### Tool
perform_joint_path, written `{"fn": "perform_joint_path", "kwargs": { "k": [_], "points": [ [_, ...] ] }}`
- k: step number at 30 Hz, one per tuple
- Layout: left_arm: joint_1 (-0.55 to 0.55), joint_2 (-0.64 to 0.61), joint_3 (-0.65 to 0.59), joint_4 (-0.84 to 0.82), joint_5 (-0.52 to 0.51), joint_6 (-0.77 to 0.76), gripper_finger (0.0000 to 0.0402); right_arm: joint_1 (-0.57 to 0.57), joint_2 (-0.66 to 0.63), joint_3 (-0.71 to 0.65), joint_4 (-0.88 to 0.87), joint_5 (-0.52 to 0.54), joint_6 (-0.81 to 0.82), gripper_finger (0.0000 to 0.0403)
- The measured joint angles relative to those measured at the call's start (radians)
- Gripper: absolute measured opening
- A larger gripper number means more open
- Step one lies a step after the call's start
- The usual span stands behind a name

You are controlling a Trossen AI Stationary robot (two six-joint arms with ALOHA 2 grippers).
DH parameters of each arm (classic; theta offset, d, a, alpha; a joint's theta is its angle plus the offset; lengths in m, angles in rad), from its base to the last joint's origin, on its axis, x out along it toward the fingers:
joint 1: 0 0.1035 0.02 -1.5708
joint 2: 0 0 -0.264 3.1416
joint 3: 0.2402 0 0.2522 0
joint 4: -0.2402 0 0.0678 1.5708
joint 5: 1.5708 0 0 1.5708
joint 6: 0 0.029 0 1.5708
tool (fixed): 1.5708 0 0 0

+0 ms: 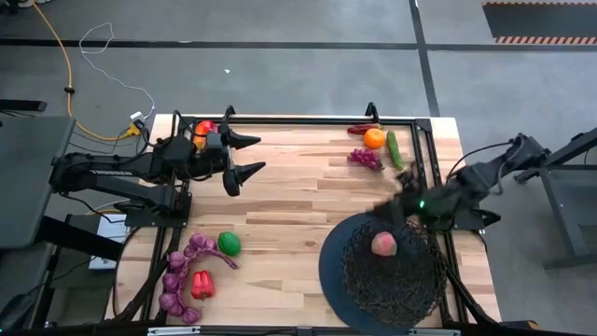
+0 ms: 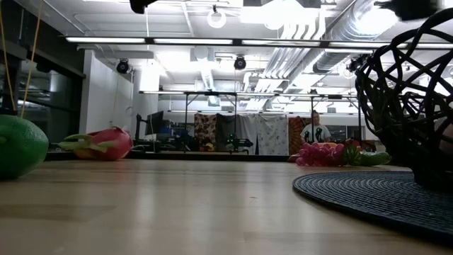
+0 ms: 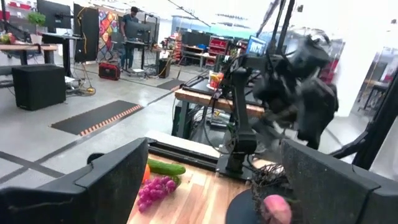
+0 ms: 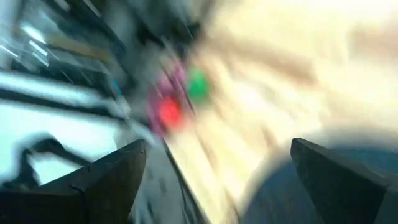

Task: Build produce basket
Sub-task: Put the green cucumber into the basket

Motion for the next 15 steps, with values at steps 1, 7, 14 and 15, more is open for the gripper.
{"fn": "perform_joint_path", "kwargs": {
  "k": [1, 7, 14, 15],
  "points": [
    [0.0, -0.006, 0.0, 0.001, 0.0, -0.015, 0.0355, -0.025, -0.018, 0.001, 0.044, 0.03, -0.069, 0.0387],
    [0.0, -0.045, 0.0, 0.002, 0.0, -0.082, 0.0355, -0.207, -0.038, 0.001, 0.197, -0.04, -0.452, 0.0387],
    [-0.001, -0.08, 0.0, 0.001, 0.006, -0.168, 0.0355, -0.395, 0.06, 0.001, 0.469, -0.207, -0.946, 0.0387],
    [-0.001, -0.082, 0.0, 0.002, 0.008, -0.172, 0.0355, -0.418, 0.072, 0.001, 0.491, -0.218, -1.006, 0.0387]
  ]
}}
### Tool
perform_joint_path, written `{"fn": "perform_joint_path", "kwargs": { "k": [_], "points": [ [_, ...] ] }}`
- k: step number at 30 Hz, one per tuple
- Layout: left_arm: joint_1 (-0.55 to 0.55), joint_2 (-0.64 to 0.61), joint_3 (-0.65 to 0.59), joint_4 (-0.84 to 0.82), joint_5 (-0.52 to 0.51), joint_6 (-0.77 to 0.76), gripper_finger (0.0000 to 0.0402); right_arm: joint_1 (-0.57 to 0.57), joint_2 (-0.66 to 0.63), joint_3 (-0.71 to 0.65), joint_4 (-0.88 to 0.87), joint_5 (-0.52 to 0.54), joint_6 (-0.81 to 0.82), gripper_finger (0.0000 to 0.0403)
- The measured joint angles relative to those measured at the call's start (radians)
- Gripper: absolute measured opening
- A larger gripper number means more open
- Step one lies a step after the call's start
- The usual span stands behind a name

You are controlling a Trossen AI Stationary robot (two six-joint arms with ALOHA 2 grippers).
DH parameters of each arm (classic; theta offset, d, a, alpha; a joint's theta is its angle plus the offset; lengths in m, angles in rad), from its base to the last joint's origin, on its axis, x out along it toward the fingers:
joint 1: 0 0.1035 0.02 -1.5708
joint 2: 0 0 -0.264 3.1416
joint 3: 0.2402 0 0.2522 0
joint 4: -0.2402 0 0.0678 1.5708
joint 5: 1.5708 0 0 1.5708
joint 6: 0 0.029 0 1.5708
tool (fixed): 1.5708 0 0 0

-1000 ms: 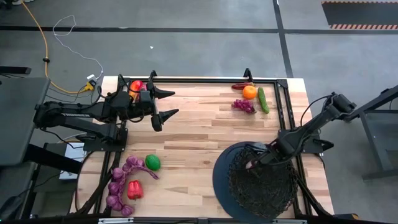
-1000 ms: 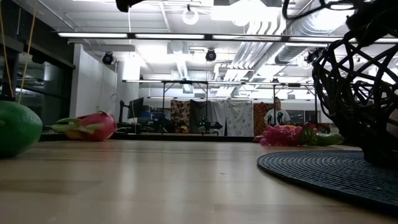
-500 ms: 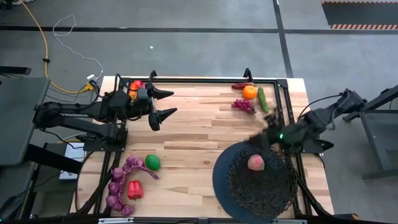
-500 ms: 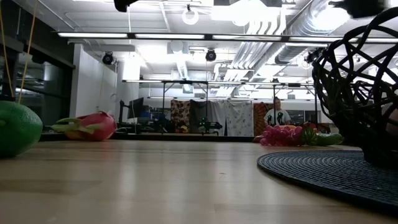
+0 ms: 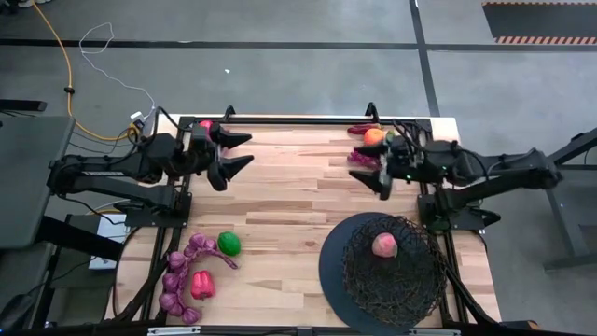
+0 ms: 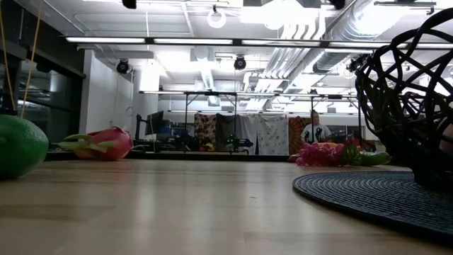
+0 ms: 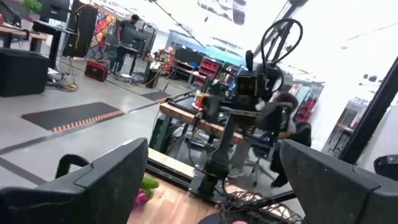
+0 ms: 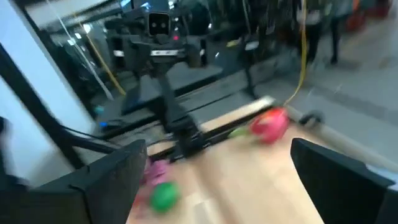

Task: Build produce basket
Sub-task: Put the green cucumber into the basket

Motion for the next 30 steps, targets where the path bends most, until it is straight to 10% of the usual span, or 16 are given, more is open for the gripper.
{"fn": "perform_joint_path", "kwargs": {
  "k": [21, 26, 30],
  "points": [
    [0.001, 0.0, 0.0, -0.009, -0.004, 0.066, 0.0355, -0.107, 0.017, 0.0, -0.018, 0.049, -0.124, 0.0387],
    [0.001, 0.0, 0.0, -0.009, -0.026, 0.067, 0.0355, -0.216, 0.086, 0.105, -0.486, 0.234, 0.142, 0.0387],
    [0.001, 0.0, 0.0, -0.009, -0.033, 0.067, 0.0355, -0.377, 0.191, 0.187, -0.939, 0.169, 0.361, 0.0387]
  ]
}}
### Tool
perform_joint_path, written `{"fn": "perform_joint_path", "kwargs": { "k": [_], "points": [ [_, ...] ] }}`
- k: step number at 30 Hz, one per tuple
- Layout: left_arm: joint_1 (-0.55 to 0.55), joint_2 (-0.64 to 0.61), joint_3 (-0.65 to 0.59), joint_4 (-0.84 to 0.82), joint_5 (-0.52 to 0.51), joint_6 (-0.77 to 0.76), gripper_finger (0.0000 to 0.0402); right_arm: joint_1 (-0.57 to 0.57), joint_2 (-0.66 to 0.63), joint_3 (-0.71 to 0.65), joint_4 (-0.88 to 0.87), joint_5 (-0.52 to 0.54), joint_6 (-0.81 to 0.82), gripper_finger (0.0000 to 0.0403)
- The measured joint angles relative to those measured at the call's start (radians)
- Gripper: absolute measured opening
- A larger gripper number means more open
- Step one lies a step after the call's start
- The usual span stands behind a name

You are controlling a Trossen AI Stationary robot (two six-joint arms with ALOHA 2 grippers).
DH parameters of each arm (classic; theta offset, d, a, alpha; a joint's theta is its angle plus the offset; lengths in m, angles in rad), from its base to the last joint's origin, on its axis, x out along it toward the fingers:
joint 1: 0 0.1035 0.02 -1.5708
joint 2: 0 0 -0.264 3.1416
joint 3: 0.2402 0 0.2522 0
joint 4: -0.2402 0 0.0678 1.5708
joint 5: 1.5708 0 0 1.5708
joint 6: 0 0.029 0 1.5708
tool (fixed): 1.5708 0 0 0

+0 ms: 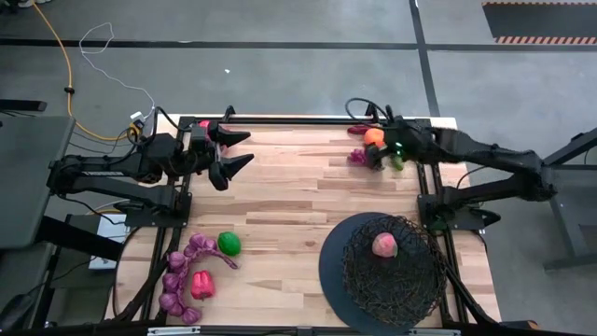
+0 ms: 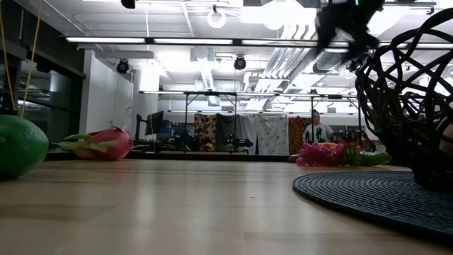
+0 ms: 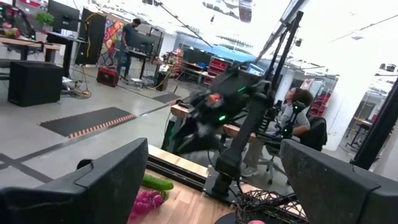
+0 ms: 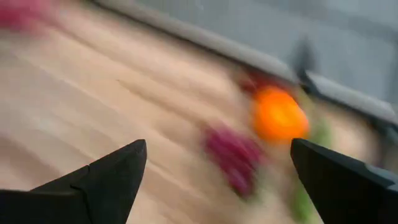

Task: Build produce basket
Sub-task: Put the green cucumber into the basket

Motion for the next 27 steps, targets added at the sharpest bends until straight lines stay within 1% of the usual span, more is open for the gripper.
{"fn": "perform_joint_path", "kwargs": {
  "k": [2, 5, 9, 15, 18, 22, 25, 27],
  "points": [
    [0.0, 0.0, 0.0, 0.0, 0.0, 0.0, 0.0355, -0.069, 0.051, -0.006, -0.136, -0.022, 0.025, 0.0387],
    [0.0, 0.0, 0.0, 0.0, -0.003, 0.0, 0.0355, -0.164, 0.113, -0.064, -0.202, -0.021, 0.015, 0.0387],
    [0.0, 0.0, 0.0, 0.0, -0.004, 0.0, 0.0355, -0.265, 0.18, -0.156, -0.142, -0.028, -0.024, 0.0387],
    [0.0, 0.0, 0.0, 0.0, -0.004, 0.0, 0.0355, -0.385, 0.264, -0.272, -0.004, -0.095, -0.052, 0.0387],
    [0.0, 0.0, 0.0, 0.0, -0.004, 0.0, 0.0355, -0.422, 0.295, -0.295, 0.075, -0.124, -0.066, 0.0387],
    [0.0, 0.0, 0.0, 0.0, -0.004, 0.0, 0.0355, -0.453, 0.346, -0.308, 0.115, -0.125, -0.072, 0.0382],
    [0.0, 0.0, 0.0, 0.0, -0.004, 0.0, 0.0355, -0.471, 0.389, -0.308, 0.127, -0.121, -0.074, 0.0364],
    [0.0, 0.0, 0.0, 0.0, -0.004, 0.0, 0.0355, -0.479, 0.412, -0.308, 0.146, -0.121, -0.075, 0.0345]
  ]
}}
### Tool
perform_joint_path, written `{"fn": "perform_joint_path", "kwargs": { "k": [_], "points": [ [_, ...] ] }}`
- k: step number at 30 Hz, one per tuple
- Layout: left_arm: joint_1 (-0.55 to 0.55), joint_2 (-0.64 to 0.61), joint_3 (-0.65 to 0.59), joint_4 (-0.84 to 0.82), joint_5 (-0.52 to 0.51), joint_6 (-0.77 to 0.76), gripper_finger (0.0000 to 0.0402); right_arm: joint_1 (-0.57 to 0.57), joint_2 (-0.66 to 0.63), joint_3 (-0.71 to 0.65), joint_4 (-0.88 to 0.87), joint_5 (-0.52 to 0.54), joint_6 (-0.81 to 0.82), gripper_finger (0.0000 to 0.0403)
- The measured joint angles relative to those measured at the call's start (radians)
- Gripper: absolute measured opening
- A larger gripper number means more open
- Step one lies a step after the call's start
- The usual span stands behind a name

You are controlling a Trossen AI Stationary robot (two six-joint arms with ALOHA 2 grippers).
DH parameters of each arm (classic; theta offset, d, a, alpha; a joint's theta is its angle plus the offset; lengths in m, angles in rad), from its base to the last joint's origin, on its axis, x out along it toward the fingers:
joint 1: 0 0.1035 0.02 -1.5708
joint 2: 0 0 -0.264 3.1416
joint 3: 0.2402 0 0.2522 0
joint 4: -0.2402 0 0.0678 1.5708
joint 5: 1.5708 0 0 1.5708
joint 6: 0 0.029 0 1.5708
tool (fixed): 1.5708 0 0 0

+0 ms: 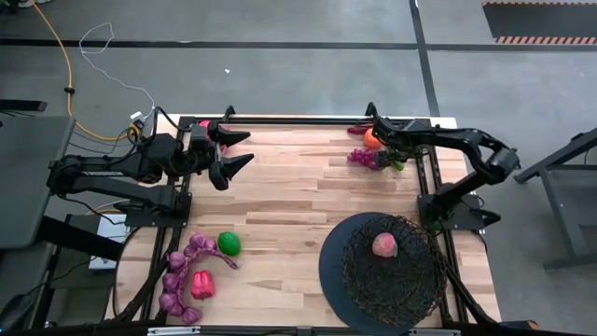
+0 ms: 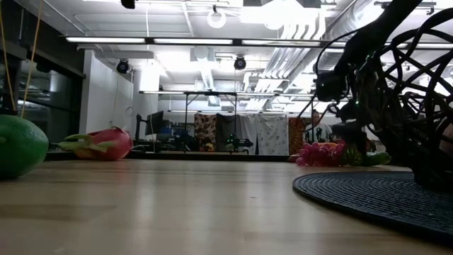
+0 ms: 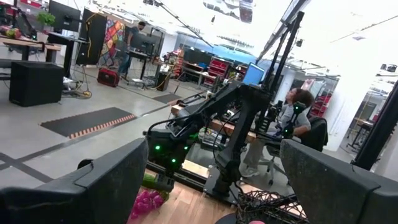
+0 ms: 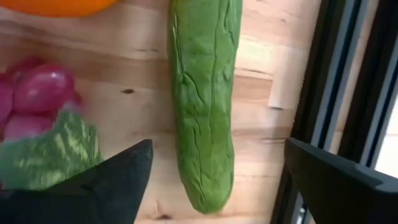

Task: Build produce basket
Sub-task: Put the green cucumber into the basket

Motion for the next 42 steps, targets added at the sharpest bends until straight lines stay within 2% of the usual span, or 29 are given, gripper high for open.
{"fn": "perform_joint_path", "kwargs": {
  "k": [10, 21, 26, 31, 37, 42],
  "points": [
    [0.0, 0.0, 0.0, 0.0, 0.0, 0.0, 0.0355, -0.033, 0.09, 0.0, 0.023, -0.011, 0.0, 0.0233],
    [0.0, 0.0, 0.0, 0.0, -0.004, 0.0, 0.0355, -0.033, 0.058, 0.004, 0.002, 0.017, -0.065, 0.0109],
    [0.0, 0.0, 0.0, 0.0, -0.004, 0.003, 0.0355, -0.033, -0.062, 0.043, -0.089, 0.046, -0.088, 0.0101],
    [0.0, 0.0, 0.0, 0.0, -0.004, 0.052, 0.0355, -0.004, -0.286, 0.095, -0.117, 0.044, -0.087, 0.0113],
    [0.0, 0.0, 0.0, 0.0, -0.011, 0.075, 0.0355, 0.139, -0.557, 0.105, 0.094, -0.096, -0.002, 0.0115],
    [0.0, 0.0, 0.0, 0.0, -0.011, 0.079, 0.0355, 0.342, -0.636, 0.105, 0.335, -0.128, -0.007, 0.0115]
  ]
}}
